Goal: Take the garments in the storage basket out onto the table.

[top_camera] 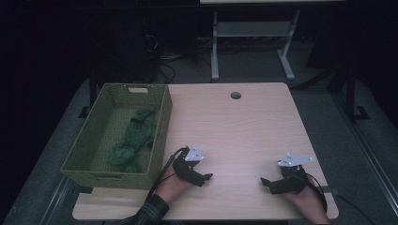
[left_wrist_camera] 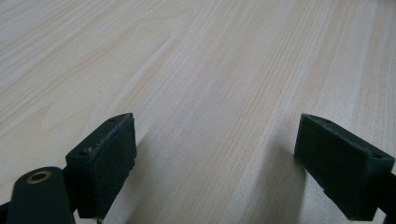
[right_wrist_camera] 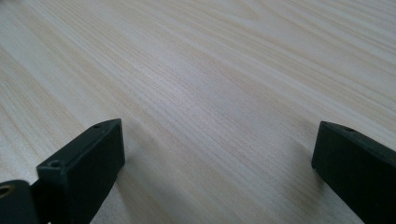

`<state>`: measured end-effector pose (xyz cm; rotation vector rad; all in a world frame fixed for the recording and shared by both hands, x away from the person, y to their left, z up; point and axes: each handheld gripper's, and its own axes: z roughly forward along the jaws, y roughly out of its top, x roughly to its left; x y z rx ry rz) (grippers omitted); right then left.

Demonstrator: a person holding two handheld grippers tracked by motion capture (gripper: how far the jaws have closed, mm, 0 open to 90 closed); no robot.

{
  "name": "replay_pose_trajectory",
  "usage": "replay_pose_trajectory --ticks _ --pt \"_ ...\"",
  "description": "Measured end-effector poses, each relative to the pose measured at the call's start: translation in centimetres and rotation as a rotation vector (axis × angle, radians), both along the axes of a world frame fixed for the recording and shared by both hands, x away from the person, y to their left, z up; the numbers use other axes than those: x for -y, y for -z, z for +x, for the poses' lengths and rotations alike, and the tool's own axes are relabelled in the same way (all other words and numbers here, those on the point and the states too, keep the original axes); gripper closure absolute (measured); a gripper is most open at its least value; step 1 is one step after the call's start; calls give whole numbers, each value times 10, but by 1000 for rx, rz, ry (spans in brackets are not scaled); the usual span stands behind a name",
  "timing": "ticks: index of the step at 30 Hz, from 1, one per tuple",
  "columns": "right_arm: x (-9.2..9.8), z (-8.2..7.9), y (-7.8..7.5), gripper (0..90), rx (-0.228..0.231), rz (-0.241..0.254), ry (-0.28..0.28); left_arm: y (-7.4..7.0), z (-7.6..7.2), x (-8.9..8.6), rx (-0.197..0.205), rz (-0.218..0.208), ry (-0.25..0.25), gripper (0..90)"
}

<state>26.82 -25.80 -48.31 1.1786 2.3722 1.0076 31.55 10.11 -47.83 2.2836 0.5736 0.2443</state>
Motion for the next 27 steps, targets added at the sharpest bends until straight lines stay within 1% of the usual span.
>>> replay_pose_trajectory --ticks 10,13,15,17,18,19,22,27 --pt "0 -1 0 22 -2 1 5 0 0 0 -1 -5 -5 140" --pt "0 -1 0 22 -1 3 5 -2 -1 0 -5 1 -5 149" --pt "0 -2 0 22 -3 2 8 -5 -2 0 7 2 -5 149" --pt "1 -2 0 22 -3 0 9 -7 -2 0 8 0 -6 150" --pt "1 -3 0 22 -3 1 10 -12 -2 1 9 8 -3 150" --pt "1 -3 0 22 -3 1 10 -12 -2 1 9 8 -3 150" --pt "1 -3 0 22 -3 1 9 -18 -3 1 13 7 -4 151" --pt "1 -3 0 22 -3 -1 9 -29 -3 -2 -6 11 -9 164"
